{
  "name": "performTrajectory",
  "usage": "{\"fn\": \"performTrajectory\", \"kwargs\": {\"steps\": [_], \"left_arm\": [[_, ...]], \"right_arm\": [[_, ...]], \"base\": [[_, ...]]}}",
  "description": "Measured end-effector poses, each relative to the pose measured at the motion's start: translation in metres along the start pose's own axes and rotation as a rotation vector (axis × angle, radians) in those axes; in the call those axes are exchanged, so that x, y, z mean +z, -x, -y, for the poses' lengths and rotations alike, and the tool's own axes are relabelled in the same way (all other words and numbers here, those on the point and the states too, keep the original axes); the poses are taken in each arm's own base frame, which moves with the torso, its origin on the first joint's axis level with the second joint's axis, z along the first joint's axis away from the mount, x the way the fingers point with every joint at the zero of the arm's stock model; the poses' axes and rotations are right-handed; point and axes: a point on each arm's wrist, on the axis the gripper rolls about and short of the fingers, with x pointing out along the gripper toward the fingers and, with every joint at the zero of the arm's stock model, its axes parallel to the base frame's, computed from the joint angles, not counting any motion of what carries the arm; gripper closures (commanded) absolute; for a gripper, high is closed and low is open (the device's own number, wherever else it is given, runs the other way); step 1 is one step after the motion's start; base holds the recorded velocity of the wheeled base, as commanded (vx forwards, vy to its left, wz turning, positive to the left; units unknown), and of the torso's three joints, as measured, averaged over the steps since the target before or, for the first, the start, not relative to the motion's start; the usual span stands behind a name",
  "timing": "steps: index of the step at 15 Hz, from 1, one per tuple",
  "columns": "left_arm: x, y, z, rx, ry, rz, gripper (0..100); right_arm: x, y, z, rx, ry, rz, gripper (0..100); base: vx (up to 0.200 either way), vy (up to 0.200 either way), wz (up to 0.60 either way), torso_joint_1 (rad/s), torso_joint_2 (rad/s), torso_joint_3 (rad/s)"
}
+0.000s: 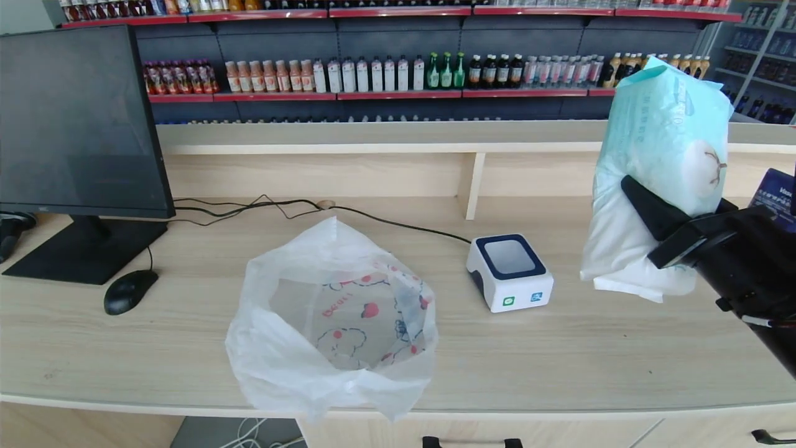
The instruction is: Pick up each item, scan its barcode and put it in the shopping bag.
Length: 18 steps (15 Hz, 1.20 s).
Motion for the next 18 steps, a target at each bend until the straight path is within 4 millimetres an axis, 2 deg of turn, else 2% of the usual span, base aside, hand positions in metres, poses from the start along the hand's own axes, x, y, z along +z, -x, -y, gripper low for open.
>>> {"fn": "performTrajectory", "kwargs": {"steps": [3,7,18], "left_arm": [[0.000,0.000,0.000,-0.003,0.000,0.000,0],[0.000,0.000,0.000,-0.002,0.000,0.000,0],[0.000,0.000,0.000,-0.002,0.001,0.000,0]], "right_arm": [[-0.002,-0.006,-0.002,0.010,-0.004,0.004,100],[-0.007,-0.010,-0.013,0.053,-0.020,-0.009,100],[-0.037,-0.035,-0.016,0.047,-0.045,-0.080,100]], "base": [[0.000,0.200,0.00,0.007,0.00,0.004],[0.000,0.000,0.00,0.000,0.00,0.000],[0.000,0.000,0.00,0.000,0.00,0.000]]}}
